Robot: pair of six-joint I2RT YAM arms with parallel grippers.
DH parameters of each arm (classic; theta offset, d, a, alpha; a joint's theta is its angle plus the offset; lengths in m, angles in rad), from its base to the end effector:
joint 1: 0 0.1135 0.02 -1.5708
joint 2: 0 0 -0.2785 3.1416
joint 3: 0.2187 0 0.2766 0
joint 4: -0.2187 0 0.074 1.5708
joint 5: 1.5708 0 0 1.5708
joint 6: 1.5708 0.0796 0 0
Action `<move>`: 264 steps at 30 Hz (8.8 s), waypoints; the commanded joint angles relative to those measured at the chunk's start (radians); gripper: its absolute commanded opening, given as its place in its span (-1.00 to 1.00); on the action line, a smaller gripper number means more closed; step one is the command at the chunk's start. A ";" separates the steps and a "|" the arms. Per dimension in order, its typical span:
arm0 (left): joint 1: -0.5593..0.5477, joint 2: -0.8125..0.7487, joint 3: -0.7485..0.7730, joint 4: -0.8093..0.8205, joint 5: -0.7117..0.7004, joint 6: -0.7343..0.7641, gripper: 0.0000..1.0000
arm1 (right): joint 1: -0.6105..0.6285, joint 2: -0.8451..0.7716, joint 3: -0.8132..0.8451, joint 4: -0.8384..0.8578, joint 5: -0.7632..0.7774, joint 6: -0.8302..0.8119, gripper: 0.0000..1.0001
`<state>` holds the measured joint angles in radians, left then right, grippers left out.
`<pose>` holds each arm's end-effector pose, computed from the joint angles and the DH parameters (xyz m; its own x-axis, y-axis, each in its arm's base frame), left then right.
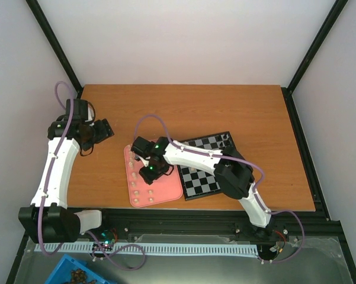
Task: Set up the chess pieces on the board
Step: Pick up the chess piece from the storage box, then place the chess piece on the chessboard, then pick up the chess piece from the storage box, then place the chess piece on the chessboard.
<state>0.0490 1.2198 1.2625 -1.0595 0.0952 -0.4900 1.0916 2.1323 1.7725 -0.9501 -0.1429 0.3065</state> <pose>0.2721 0.0058 0.3162 -0.7500 -0.5058 -0.4261 -0.3987 0.8598 -0.3189 0.2120 0.4325 0.1627 -0.6948 -0.6895 -0.2044 -0.7191 0.6627 0.2090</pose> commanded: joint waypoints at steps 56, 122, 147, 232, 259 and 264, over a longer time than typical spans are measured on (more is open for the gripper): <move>0.005 0.010 -0.009 0.003 0.043 0.044 0.68 | -0.275 -0.475 -0.589 -0.012 0.128 0.120 -0.94; 0.005 0.048 -0.009 0.001 0.057 0.047 0.68 | 0.004 -0.134 -0.042 -0.109 -0.029 -0.074 0.17; 0.005 0.043 -0.029 0.011 0.082 0.045 0.68 | 0.079 0.122 0.103 -0.122 -0.040 -0.072 -0.13; 0.005 0.078 -0.015 0.017 0.076 0.053 0.75 | -0.240 -0.375 -0.655 0.076 0.039 0.122 -0.53; 0.003 0.060 -0.032 0.022 0.089 0.051 0.76 | -0.203 -0.372 -0.619 0.017 0.157 0.161 -0.34; 0.003 0.054 -0.040 0.022 0.084 0.050 0.76 | -0.203 -0.382 -0.618 0.017 0.145 0.150 -0.34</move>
<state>0.0498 1.2984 1.2182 -1.0477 0.1768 -0.4553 0.8818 1.7550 1.1320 -0.9276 -0.0113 0.4469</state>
